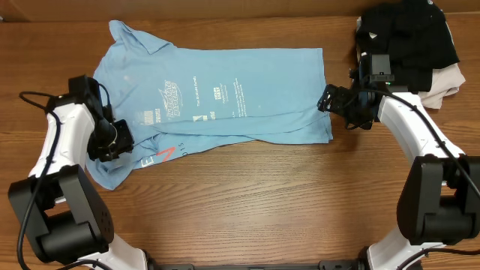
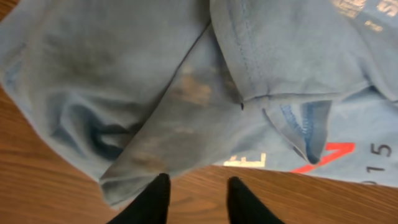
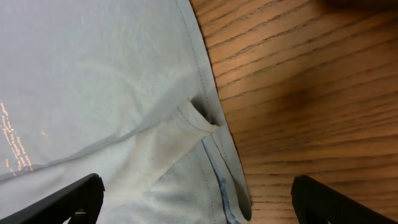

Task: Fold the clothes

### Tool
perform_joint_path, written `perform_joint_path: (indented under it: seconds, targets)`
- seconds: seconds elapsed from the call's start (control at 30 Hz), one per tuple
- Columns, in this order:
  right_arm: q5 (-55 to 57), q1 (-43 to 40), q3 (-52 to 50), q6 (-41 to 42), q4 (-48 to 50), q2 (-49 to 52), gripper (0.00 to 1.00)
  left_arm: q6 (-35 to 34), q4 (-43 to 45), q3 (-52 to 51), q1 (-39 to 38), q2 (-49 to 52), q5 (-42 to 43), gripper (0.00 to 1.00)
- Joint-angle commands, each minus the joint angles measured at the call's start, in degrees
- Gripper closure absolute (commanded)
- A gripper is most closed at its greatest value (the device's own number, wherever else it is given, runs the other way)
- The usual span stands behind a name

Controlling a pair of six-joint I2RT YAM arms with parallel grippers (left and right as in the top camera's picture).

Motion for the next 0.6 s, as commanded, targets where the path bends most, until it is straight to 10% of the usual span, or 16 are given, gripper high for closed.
perform_joint_path:
  seconds: [0.0,0.2,0.33,0.57]
  targets:
    - [-0.1,0.4,1.8,-0.6,0.1,-0.5,0.0,-2.2,1.4,-2.6,-0.2,-0.2,0.6,0.75]
    - [-0.1,0.4,1.8,-0.6,-0.2,-0.5,0.0,-5.6,4.7,-6.5,-0.2,-0.2,0.7,0.78]
    - [-0.1,0.4,1.8,-0.6,-0.3,-0.5,0.0,-5.7,8.8,-9.0,-0.2,-0.2,1.1,0.57]
    - [-0.1,0.4,1.8,-0.6,-0.7,-0.5,0.0,-6.9,15.5,-12.3,-0.2,-0.2,1.1,0.51]
